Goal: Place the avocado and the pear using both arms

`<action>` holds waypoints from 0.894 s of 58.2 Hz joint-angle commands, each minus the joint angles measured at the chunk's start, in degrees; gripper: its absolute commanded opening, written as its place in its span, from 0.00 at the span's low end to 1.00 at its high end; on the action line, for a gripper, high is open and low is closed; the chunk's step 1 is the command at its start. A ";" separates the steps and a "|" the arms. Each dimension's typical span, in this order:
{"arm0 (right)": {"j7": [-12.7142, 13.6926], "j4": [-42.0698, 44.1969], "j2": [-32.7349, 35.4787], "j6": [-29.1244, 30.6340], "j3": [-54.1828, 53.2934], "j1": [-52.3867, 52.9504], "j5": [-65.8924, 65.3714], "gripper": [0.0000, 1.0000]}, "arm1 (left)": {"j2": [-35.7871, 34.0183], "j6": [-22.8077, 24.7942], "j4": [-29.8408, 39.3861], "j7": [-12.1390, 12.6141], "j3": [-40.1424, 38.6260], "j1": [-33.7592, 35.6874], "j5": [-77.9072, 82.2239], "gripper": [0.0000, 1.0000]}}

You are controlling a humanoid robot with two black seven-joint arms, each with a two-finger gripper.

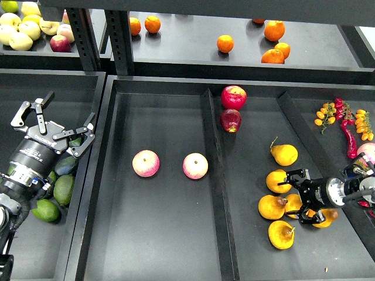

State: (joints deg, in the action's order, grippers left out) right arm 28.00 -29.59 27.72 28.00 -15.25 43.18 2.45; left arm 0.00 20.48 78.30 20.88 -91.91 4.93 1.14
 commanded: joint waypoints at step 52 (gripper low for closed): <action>-2.67 -27.27 -27.72 0.00 -73.70 -25.60 3.62 0.99 | 0.00 -0.18 0.36 -0.23 1.04 -0.18 0.00 1.00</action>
State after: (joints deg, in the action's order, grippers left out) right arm 28.00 -51.97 0.12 28.00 -88.33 19.59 6.00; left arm 0.00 20.31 78.54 20.71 -90.92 4.94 1.14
